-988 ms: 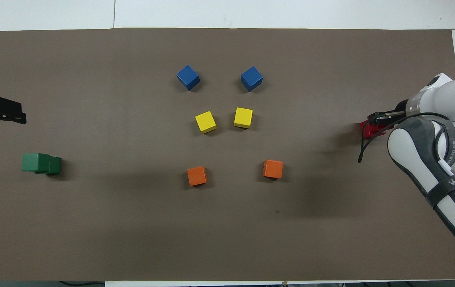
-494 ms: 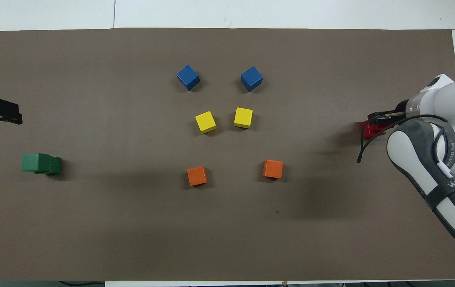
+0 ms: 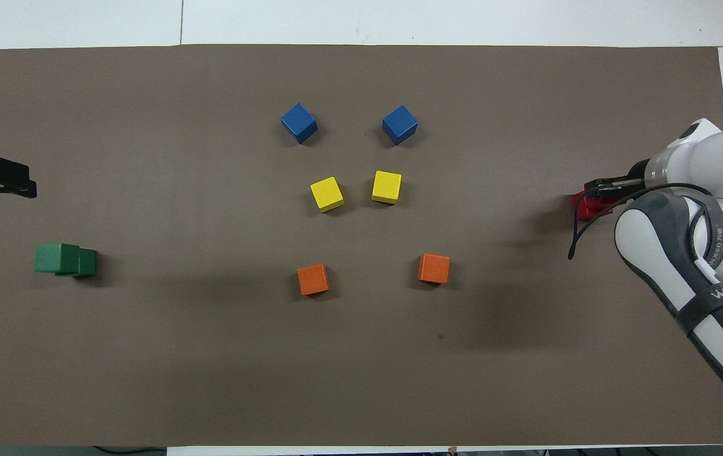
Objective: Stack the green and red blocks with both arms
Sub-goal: 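Release the red block and withdraw the right gripper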
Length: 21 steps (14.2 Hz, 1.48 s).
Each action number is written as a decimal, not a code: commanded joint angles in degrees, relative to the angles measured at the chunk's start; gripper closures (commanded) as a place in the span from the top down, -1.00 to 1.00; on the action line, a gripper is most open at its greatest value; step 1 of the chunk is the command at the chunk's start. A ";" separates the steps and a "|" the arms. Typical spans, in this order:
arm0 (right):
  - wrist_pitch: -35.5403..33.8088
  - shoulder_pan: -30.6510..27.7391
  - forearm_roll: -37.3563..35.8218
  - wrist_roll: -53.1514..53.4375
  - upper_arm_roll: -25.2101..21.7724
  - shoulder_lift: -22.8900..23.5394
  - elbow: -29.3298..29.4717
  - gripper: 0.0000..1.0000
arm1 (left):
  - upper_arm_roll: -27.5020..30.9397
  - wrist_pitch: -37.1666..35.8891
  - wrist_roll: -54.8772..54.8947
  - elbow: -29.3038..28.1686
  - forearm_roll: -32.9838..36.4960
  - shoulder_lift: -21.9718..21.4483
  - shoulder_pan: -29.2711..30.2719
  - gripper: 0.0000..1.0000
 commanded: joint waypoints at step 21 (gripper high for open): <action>1.48 -0.56 0.95 -1.46 0.60 -0.81 -3.35 1.00 | 13.40 0.52 0.43 1.29 -0.32 -0.33 -11.82 1.00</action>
